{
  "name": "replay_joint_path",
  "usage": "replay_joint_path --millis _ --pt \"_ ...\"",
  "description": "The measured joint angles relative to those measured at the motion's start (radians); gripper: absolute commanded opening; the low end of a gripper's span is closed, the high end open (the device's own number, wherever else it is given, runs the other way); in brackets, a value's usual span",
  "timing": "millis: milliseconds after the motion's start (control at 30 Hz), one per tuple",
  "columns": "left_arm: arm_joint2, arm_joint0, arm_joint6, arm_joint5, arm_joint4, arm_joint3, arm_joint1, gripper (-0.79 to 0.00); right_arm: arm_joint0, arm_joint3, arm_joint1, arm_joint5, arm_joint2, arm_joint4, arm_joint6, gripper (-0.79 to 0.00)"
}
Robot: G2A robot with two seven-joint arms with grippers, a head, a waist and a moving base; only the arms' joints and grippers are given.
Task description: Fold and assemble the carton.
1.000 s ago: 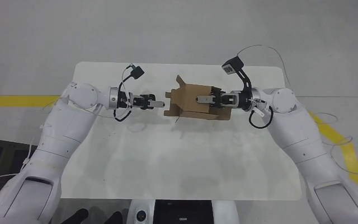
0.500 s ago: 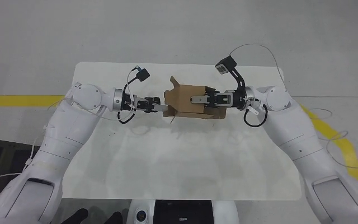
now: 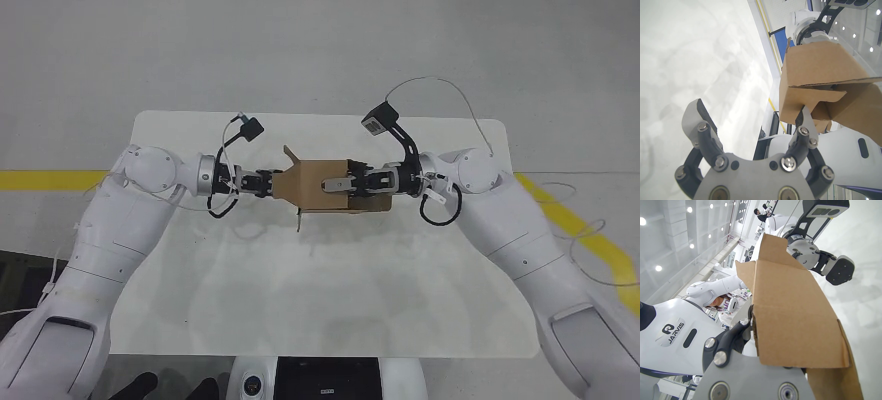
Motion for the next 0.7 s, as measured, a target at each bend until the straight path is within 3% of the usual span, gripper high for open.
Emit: replay_joint_path --millis 700 --pt "-0.004 -0.015 -0.015 0.002 -0.042 0.036 -0.004 0.0 0.02 0.015 -0.015 -0.002 -0.036 0.02 -0.002 -0.785"
